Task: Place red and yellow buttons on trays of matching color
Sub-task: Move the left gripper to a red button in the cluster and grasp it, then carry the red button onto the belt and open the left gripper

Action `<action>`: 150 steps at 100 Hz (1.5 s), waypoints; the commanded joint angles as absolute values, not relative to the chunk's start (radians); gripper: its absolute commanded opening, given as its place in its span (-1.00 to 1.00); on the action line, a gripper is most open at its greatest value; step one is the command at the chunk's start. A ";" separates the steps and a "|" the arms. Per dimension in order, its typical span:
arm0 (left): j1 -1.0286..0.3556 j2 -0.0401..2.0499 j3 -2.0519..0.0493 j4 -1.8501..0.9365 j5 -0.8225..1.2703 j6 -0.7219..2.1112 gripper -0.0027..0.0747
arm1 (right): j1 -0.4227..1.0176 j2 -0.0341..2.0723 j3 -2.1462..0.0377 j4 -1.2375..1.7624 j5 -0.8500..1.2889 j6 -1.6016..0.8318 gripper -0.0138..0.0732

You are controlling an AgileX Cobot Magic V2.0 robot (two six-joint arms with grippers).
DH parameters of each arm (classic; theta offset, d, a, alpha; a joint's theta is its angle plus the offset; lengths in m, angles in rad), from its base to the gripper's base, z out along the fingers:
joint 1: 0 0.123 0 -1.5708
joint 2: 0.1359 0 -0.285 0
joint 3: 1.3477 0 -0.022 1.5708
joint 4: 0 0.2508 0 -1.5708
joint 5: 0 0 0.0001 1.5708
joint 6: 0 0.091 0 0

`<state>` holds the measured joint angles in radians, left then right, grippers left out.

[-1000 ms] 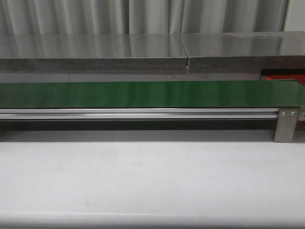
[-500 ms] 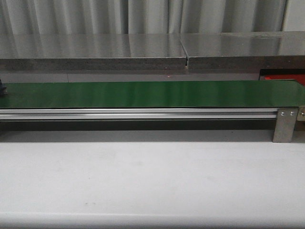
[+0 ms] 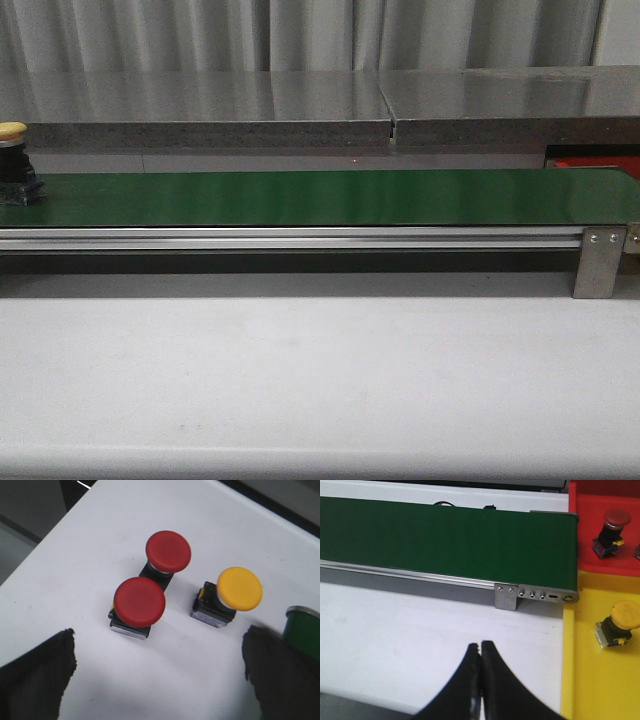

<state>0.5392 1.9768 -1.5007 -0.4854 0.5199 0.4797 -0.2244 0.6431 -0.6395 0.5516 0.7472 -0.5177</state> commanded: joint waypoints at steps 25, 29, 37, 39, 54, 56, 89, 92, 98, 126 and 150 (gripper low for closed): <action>0.541 2.045 -1.655 -0.462 0.493 0.482 0.72 | -0.224 0.642 -0.665 0.579 0.693 -0.524 -0.84; 0.541 2.061 -1.671 -0.462 0.497 0.482 0.72 | -0.224 0.642 -0.665 0.579 0.693 -0.524 -0.84; 0.541 2.089 -1.693 -0.460 0.499 0.482 0.72 | -0.224 0.642 -0.665 0.579 0.693 -0.524 -0.84; 0.541 2.091 -1.696 -0.460 0.499 0.482 0.72 | -0.224 0.642 -0.665 0.579 0.693 -0.524 -0.84; 0.541 2.138 -1.739 -0.459 0.510 0.482 0.72 | -0.224 0.642 -0.665 0.579 0.693 -0.524 -0.84; 0.541 2.145 -1.744 -0.459 0.510 0.482 0.72 | -0.224 0.642 -0.665 0.579 0.693 -0.524 -0.84; 0.541 2.169 -1.764 -0.456 0.502 0.482 0.63 | -0.224 0.642 -0.665 0.579 0.694 -0.524 -0.84; 0.541 2.169 -1.764 -0.456 0.498 0.482 0.57 | -0.224 0.642 -0.665 0.579 0.694 -0.524 -0.84; 0.541 2.169 -1.764 -0.455 0.495 0.482 0.43 | -0.224 0.642 -0.665 0.579 0.694 -0.524 -0.84; 0.541 2.169 -1.764 -0.455 0.495 0.482 -0.53 | -0.224 0.642 -0.665 0.579 0.694 -0.524 -0.84; 0.541 2.144 -1.764 -0.455 0.541 0.482 -0.98 | -0.224 0.642 -0.665 0.579 0.694 -0.524 -0.84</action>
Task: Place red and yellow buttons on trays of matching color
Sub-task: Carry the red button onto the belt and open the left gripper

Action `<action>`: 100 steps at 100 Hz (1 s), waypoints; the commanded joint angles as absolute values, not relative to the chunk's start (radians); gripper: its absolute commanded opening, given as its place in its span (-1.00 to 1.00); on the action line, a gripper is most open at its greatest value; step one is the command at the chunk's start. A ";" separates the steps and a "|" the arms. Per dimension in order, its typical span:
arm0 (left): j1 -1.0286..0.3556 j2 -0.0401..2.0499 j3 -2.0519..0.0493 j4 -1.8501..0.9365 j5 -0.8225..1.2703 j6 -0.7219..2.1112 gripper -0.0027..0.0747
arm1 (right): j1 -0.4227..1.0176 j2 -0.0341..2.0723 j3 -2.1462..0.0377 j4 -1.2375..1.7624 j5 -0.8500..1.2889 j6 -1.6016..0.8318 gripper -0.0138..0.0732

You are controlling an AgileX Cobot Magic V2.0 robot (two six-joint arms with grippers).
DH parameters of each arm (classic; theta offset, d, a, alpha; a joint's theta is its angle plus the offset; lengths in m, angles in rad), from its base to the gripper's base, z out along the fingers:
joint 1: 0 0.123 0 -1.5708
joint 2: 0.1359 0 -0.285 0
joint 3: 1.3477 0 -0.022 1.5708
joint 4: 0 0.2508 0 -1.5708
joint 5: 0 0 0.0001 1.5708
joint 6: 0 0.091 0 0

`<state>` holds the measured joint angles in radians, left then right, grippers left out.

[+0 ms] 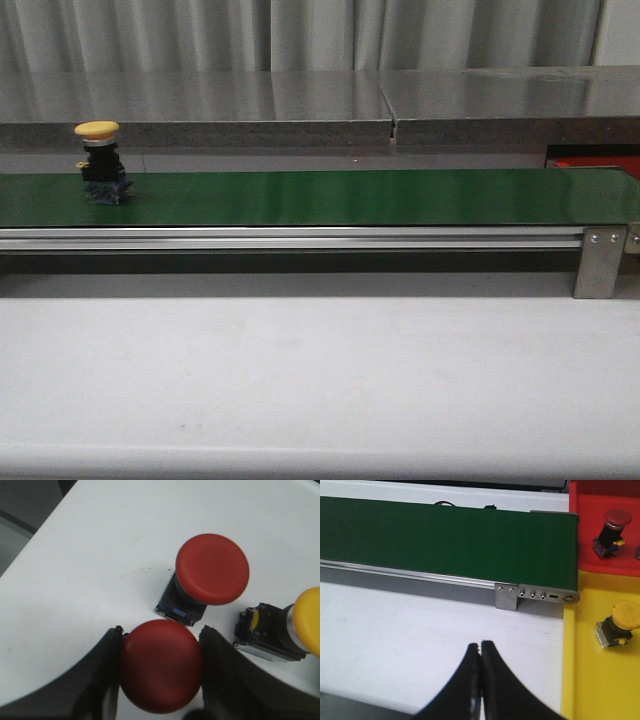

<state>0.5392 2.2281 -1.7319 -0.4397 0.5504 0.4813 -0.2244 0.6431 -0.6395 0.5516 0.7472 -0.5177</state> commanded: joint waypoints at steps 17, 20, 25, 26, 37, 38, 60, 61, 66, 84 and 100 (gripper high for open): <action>0.541 2.070 -1.764 -0.493 0.560 0.482 -0.98 | -0.224 0.642 -0.665 0.579 0.694 -0.524 -0.84; 0.541 2.053 -1.764 -0.509 0.567 0.482 -0.98 | -0.224 0.642 -0.665 0.579 0.694 -0.524 -0.84; 0.541 2.017 -1.764 -0.529 0.585 0.482 -0.98 | -0.224 0.642 -0.665 0.579 0.694 -0.524 -0.84; 0.541 2.013 -1.764 -0.532 0.592 0.482 -0.98 | -0.224 0.642 -0.665 0.579 0.694 -0.524 -0.84; 0.541 1.937 -1.764 -0.586 0.648 0.482 -0.98 | -0.224 0.642 -0.665 0.579 0.694 -0.524 -0.84; 0.541 1.932 -1.764 -0.589 0.655 0.482 -0.98 | -0.224 0.642 -0.665 0.579 0.694 -0.524 -0.84; 0.501 1.807 -1.763 -0.606 0.710 0.482 -0.98 | -0.224 0.642 -0.665 0.579 0.694 -0.524 -0.84; 0.496 1.805 -1.763 -0.606 0.713 0.482 -0.98 | -0.224 0.642 -0.665 0.579 0.694 -0.524 -0.84; 0.475 1.792 -1.761 -0.606 0.714 0.482 -0.98 | -0.224 0.642 -0.665 0.579 0.694 -0.524 -0.84; 0.387 1.784 -1.715 -0.606 0.708 0.482 -0.98 | -0.224 0.642 -0.665 0.579 0.694 -0.524 -0.84; 0.334 1.784 -1.613 -0.606 0.656 0.482 -0.98 | -0.224 0.642 -0.665 0.579 0.694 -0.524 -0.84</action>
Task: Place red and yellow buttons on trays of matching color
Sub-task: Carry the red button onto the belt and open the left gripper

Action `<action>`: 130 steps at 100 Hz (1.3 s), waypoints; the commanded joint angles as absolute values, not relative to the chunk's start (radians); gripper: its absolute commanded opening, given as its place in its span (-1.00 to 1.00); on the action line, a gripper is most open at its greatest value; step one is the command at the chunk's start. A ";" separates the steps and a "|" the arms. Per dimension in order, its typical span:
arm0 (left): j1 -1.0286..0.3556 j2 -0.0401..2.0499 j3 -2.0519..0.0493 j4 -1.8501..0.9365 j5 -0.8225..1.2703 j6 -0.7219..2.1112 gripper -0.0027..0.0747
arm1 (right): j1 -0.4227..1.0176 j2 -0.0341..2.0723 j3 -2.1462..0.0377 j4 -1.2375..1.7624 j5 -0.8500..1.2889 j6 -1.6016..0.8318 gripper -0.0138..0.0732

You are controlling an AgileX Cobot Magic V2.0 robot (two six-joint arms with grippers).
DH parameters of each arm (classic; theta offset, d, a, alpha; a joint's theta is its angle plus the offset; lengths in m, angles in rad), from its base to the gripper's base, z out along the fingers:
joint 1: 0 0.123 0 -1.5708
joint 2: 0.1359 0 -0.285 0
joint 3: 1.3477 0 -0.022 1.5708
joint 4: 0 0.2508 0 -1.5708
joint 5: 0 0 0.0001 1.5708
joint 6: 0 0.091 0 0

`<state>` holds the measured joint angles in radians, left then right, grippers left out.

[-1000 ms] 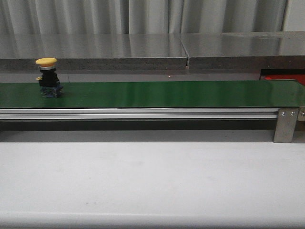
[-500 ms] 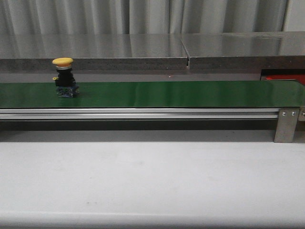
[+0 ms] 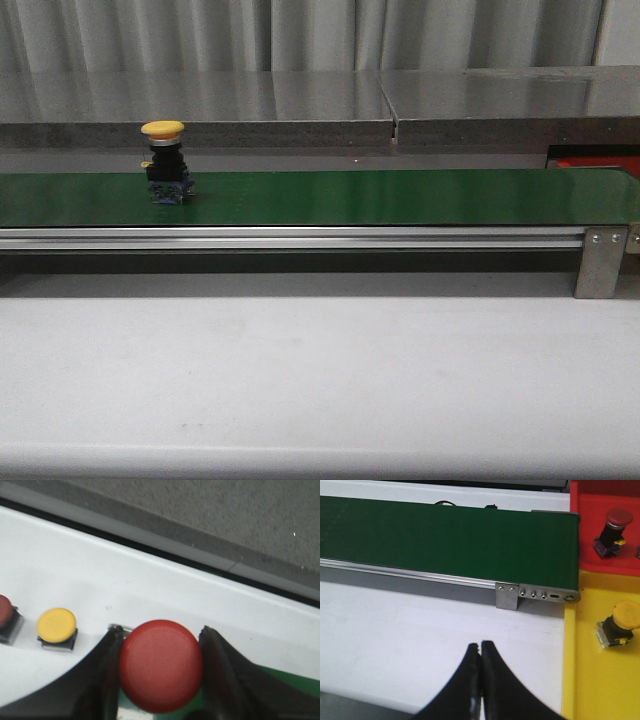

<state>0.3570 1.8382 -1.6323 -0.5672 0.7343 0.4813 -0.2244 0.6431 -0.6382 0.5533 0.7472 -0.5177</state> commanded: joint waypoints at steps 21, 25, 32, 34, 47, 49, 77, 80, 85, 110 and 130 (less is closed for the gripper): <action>0.306 1.784 -1.486 -0.602 0.581 0.482 -0.98 | -0.224 0.642 -0.665 0.579 0.694 -0.524 -0.84; 0.306 1.784 -1.471 -0.602 0.576 0.482 -0.98 | -0.224 0.642 -0.665 0.579 0.694 -0.524 -0.84; 0.306 1.784 -1.452 -0.602 0.569 0.482 -0.98 | -0.224 0.642 -0.665 0.579 0.694 -0.524 -0.84; 0.306 1.784 -1.451 -0.602 0.567 0.490 -0.98 | -0.224 0.642 -0.665 0.579 0.694 -0.524 -0.84; 0.306 1.784 -1.427 -0.602 0.562 0.551 -0.98 | -0.224 0.642 -0.665 0.579 0.694 -0.524 -0.84; 0.306 1.784 -1.424 -0.602 0.560 0.558 -0.98 | -0.224 0.642 -0.665 0.579 0.694 -0.524 -0.84; 0.306 1.799 -1.403 -0.597 0.516 0.560 -0.98 | -0.224 0.642 -0.665 0.579 0.694 -0.524 -0.84; 0.306 1.799 -1.403 -0.597 0.514 0.560 -0.97 | -0.224 0.642 -0.665 0.579 0.694 -0.524 -0.84; 0.306 1.799 -1.403 -0.597 0.514 0.560 -0.92 | -0.224 0.642 -0.665 0.579 0.694 -0.524 -0.84; 0.297 1.799 -1.405 -0.614 0.550 0.562 0.29 | -0.224 0.642 -0.665 0.579 0.694 -0.524 -0.84; 0.297 1.788 -1.405 -0.656 0.571 0.562 0.78 | -0.224 0.642 -0.665 0.579 0.694 -0.524 -0.84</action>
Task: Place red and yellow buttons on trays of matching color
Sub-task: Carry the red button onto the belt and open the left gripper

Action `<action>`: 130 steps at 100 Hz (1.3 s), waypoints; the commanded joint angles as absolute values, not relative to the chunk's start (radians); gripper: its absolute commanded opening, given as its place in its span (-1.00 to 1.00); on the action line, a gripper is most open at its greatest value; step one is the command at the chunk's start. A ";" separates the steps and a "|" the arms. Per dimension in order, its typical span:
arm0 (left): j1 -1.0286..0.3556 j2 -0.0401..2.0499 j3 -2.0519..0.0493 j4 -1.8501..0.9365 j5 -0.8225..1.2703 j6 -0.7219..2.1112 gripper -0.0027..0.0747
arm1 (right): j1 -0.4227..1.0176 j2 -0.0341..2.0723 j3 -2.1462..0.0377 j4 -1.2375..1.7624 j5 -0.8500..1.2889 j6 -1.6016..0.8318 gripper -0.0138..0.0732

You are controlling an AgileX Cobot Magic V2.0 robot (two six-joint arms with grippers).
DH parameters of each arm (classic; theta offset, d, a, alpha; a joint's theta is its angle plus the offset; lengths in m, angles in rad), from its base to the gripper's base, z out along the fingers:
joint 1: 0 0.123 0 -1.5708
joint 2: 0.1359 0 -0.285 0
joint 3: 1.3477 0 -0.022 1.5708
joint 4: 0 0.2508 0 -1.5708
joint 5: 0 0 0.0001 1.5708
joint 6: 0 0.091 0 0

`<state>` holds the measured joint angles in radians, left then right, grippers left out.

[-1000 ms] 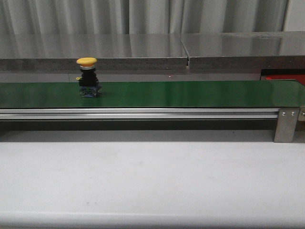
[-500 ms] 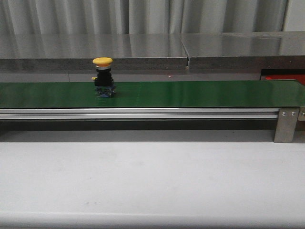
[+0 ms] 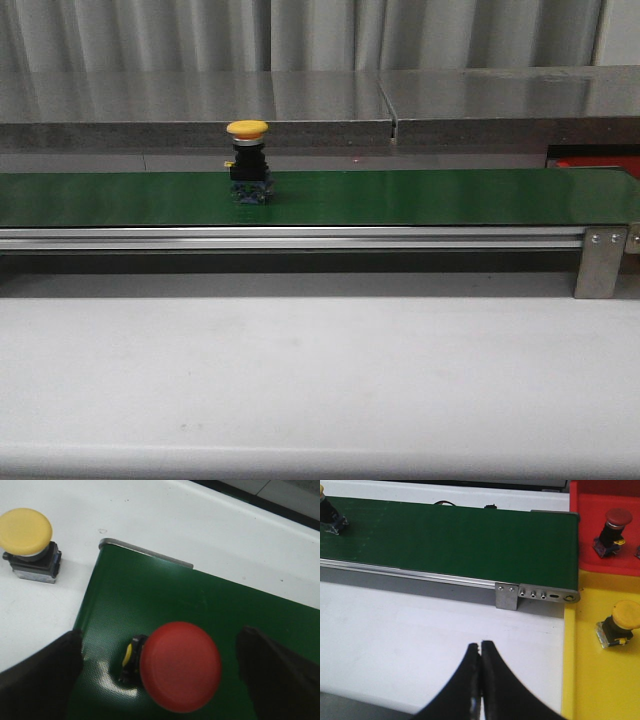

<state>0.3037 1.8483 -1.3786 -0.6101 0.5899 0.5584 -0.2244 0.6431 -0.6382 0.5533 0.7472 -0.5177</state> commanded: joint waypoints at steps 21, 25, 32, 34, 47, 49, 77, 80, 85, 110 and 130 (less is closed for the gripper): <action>0.297 1.704 -1.405 -0.661 0.569 0.570 0.78 | -0.224 0.642 -0.665 0.579 0.694 -0.524 -0.84; 0.297 1.679 -1.405 -0.666 0.571 0.587 0.78 | -0.224 0.642 -0.665 0.579 0.694 -0.524 -0.84; 0.297 1.633 -1.405 -0.671 0.573 0.597 0.78 | -0.224 0.642 -0.665 0.579 0.694 -0.524 -0.84; 0.295 1.618 -1.405 -0.673 0.578 0.603 0.78 | -0.224 0.642 -0.665 0.579 0.694 -0.524 -0.84; 0.274 1.523 -1.405 -0.680 0.608 0.637 0.78 | -0.224 0.642 -0.665 0.579 0.694 -0.524 -0.84; 0.268 1.507 -1.402 -0.680 0.613 0.639 0.78 | -0.224 0.642 -0.665 0.579 0.694 -0.524 -0.84; 0.106 1.265 -1.229 -0.682 0.541 0.666 0.78 | -0.224 0.642 -0.665 0.579 0.694 -0.524 -0.84; 0.082 1.229 -1.189 -0.682 0.516 0.666 0.78 | -0.224 0.642 -0.665 0.579 0.694 -0.524 -0.84; 0.048 1.170 -1.129 -0.684 0.478 0.666 0.78 | -0.224 0.642 -0.665 0.579 0.694 -0.524 -0.84; -0.054 0.904 -0.817 -0.697 0.356 0.666 0.77 | -0.224 0.642 -0.665 0.579 0.694 -0.524 -0.84; -0.055 0.705 -0.636 -0.699 0.331 0.662 0.42 | -0.224 0.642 -0.665 0.579 0.694 -0.524 -0.84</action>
